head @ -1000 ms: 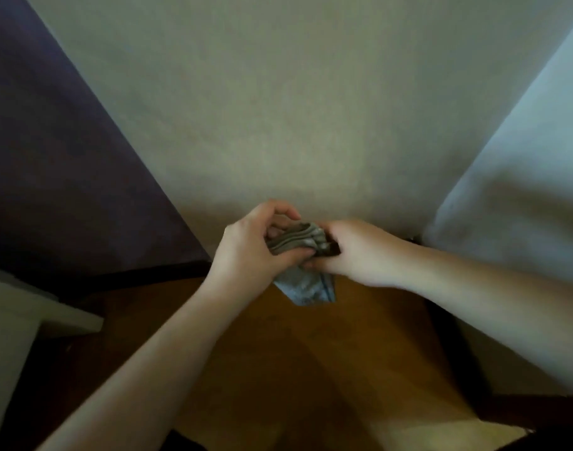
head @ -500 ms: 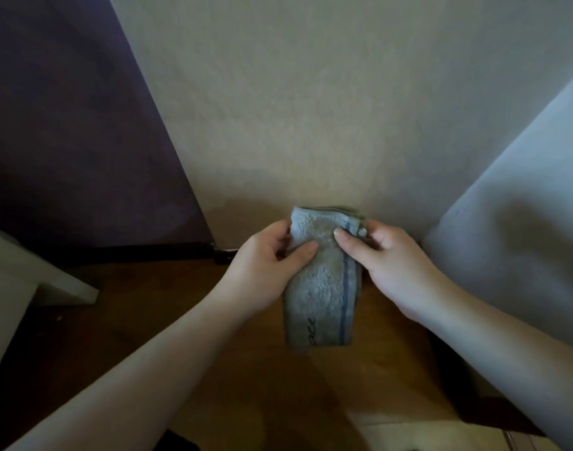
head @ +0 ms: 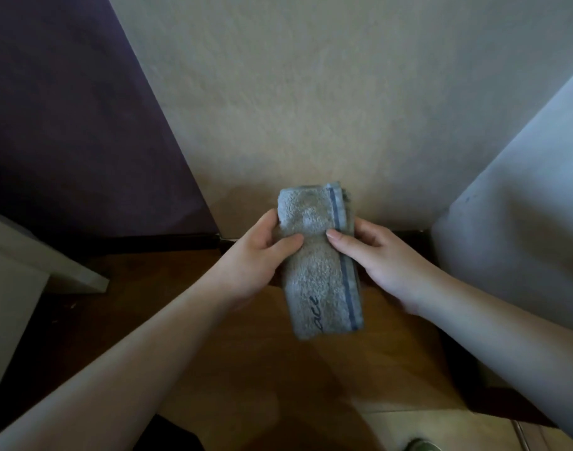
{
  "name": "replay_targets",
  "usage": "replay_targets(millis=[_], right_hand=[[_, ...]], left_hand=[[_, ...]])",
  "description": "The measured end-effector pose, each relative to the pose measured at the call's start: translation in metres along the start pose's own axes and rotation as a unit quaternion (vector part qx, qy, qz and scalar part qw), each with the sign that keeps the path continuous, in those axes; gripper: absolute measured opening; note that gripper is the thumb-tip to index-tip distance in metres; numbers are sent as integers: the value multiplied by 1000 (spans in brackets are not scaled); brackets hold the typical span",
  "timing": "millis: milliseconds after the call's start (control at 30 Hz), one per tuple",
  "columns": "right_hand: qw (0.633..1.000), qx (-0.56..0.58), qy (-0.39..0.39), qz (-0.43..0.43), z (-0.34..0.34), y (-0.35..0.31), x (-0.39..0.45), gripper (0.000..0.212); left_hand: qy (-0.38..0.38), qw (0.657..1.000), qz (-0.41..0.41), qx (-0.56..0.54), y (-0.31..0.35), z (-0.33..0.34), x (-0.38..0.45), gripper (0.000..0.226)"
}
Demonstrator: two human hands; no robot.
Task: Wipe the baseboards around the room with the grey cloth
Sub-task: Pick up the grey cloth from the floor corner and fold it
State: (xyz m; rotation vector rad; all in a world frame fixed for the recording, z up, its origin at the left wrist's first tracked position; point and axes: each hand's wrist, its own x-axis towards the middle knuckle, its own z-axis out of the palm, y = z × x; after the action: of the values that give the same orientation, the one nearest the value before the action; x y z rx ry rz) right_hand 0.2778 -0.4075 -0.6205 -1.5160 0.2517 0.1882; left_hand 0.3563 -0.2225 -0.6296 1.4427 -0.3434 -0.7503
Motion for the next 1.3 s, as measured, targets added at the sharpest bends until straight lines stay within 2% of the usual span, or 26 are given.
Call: replay_targets(millis=[233,333,467,600,667,767,867,933,1000,1100,1233,1300], right_hand=[[998,-35,27,-38,-4,0,1,40],[995,-47,39,-79,-8,1,5,30],[994,29,-25,-99,-11,-3,8,25],[993,26,-44,-106,-8,-9,15,34],[993,15,-49,-104,-9,-7,18,38],[995,23,-49,-81,-13,-2,25,32],[994,49,-73,-69,-13,2,27,37],[992,62,-89,-71,-11,5,26,43],[988,102,-102,-62,-10,6,28,48],[985,152,-76,-24,-8,3,29,46],[997,16,-78,20,-2,2,28,81],[997,1,-77,30,-3,2,28,73]], left_hand=[[9,999,27,-23,4,-2,-1,37],[-14,997,20,-78,4,-5,1,34],[-45,990,28,-130,3,-9,4,29],[-13,990,62,-129,5,-9,8,22],[-22,989,54,-136,5,-10,9,21],[-46,987,-1,-154,8,-11,12,21],[-39,992,-3,-119,7,-12,16,22],[-64,993,9,-95,3,-16,14,17],[-78,993,17,-92,2,-21,13,23],[-72,993,43,-83,4,-23,13,31],[-74,993,84,20,2,-22,13,36],[-61,989,100,85,2,-21,14,36]])
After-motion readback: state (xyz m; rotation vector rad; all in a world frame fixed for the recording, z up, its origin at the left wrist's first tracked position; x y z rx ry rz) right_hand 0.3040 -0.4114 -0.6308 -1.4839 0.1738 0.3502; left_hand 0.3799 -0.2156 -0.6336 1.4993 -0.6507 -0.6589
